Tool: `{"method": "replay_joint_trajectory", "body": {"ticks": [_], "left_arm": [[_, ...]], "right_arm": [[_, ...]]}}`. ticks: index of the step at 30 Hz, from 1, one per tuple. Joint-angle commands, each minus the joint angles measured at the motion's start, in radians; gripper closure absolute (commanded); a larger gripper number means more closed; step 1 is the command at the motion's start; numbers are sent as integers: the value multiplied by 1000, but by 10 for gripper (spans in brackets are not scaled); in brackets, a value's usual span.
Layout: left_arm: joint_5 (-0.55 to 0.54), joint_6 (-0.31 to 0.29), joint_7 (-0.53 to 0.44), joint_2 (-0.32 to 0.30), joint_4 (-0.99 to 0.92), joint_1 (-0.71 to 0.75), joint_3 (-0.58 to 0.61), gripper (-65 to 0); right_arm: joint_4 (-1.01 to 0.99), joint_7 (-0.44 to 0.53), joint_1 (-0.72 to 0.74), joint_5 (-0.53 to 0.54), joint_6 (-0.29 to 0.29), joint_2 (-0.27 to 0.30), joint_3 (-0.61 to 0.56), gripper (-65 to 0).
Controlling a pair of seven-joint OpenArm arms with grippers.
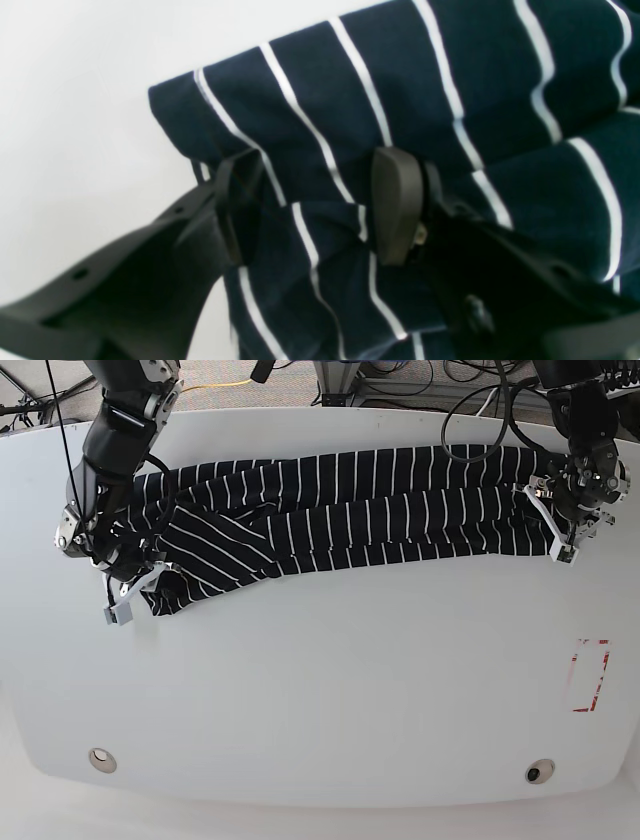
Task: Fold the T-shirt properly
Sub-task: 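Pull the strip end outward with the right gripper to straighten it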
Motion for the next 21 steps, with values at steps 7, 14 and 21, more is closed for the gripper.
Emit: {"method": "replay_joint_trajectory", "body": {"ticks": [7, 14, 21], "left_arm": [[11, -1, 10, -9, 13, -9, -2, -318], [11, -1, 10, -9, 5, -10, 4, -318], [6, -2, 12, -8, 11, -62, 4, -321]], "right_arm": [[-6, 98, -63, -8, -4, 96, 34, -124], [0, 87, -91, -8, -4, 107, 158, -124], [256, -70, -93, -7, -4, 66, 210, -124]]}}
